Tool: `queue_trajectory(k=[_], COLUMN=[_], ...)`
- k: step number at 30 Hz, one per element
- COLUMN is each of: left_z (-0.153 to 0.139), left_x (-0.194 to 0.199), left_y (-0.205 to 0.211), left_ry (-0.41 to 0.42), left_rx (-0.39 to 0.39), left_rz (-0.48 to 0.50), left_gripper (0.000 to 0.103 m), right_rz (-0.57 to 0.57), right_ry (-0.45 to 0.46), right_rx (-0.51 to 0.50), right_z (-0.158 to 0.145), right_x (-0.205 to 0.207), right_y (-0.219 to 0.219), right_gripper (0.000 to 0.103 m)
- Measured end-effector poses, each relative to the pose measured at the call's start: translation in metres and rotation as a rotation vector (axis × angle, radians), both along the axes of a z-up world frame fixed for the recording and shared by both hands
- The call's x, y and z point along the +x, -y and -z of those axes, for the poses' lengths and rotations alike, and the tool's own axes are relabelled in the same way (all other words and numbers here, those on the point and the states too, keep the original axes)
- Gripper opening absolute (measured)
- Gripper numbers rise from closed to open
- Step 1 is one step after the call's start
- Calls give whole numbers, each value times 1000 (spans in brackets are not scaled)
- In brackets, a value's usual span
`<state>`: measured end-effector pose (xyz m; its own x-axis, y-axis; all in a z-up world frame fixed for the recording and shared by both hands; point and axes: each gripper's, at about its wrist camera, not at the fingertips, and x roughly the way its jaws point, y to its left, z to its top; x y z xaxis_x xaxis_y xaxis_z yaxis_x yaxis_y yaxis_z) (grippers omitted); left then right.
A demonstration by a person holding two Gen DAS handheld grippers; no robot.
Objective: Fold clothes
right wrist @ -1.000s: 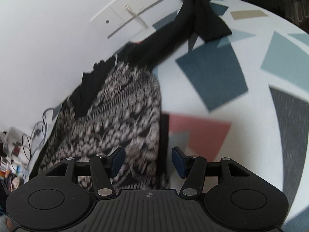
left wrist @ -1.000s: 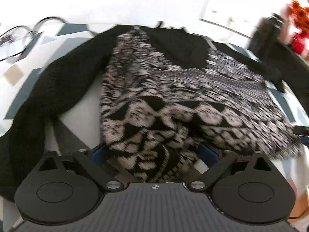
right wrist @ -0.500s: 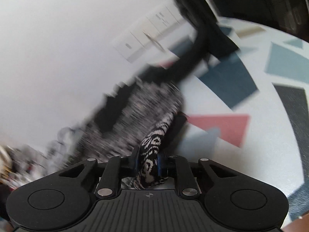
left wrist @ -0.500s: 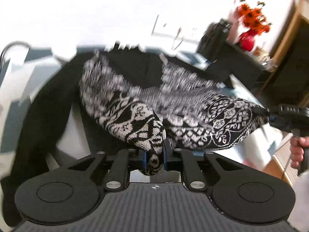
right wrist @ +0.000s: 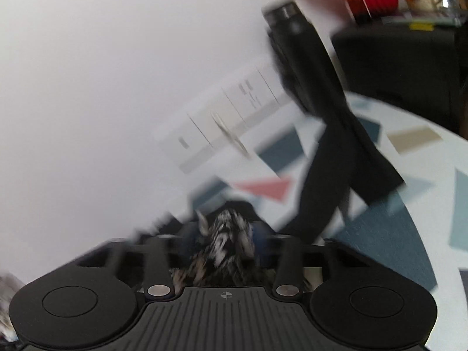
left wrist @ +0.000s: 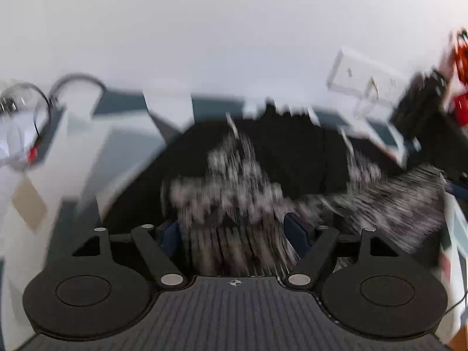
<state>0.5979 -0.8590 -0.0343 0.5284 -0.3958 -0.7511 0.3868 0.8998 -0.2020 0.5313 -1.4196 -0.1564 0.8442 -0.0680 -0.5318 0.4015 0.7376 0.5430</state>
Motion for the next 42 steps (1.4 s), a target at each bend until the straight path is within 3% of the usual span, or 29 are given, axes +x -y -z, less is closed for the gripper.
queue_trajectory(k=[2,6,8,11,12,15,16,18,19,20,22,26,31,33,34,35,37,41,42], left_z=[13,29,34,41,42,46,46,45,44,43,41,38,34,38,41,43,46,40,39], left_x=[-13,-36,-46,-55,-56,-55,-54,-55,-58,-61,-67,-79,-94,-100,-103,-106,-109,-102,-100], left_y=[-8,-42,-44,-27,-20,-1,3,7,5,3,-1,-9,-20,-35,-43,-51,-57,-51,-50], left_ry=[-56,-161,-150,-105,-85,-26,-14,-13,-37,-62,-110,-206,-327,-417,-441,-451,-411,-352,-334], left_rx=[0,-118,-102,-7,16,39,44,43,35,28,13,-17,-54,-93,-118,-143,-174,-103,-84], left_rz=[18,-31,-12,22,25,-25,-51,-82,-76,-70,-58,-34,-4,-18,-37,-52,-61,-73,-82], left_gripper=[75,75,75,79,80,79,72,44,24,19,13,12,12,13,20,31,35,43,49], right_rz=[-37,-43,-51,-35,-13,33,38,-2,-34,-75,-155,-179,-134,-114,-105,-97,-79,-47,-35], right_ry=[-37,-96,-133,-177,-182,-168,-155,-148,-150,-155,-174,-185,-208,-242,-258,-273,-283,-195,-182], right_rx=[8,42,28,-50,-87,-111,-113,-126,-147,-173,-220,-212,-78,-30,-19,-12,-5,28,14], right_z=[14,40,53,65,66,74,75,77,77,77,77,70,55,50,49,49,49,47,48], right_x=[-10,-48,-64,-70,-70,-63,-58,-45,-39,-35,-29,-45,-98,-119,-127,-134,-142,-141,-139], right_y=[-1,6,0,-5,-7,-8,-10,-18,-23,-31,-44,-52,-46,-46,-48,-49,-52,-46,-45], right_gripper=[44,45,45,46,50,55,55,52,47,43,14,4,4,4,5,6,20,29,37])
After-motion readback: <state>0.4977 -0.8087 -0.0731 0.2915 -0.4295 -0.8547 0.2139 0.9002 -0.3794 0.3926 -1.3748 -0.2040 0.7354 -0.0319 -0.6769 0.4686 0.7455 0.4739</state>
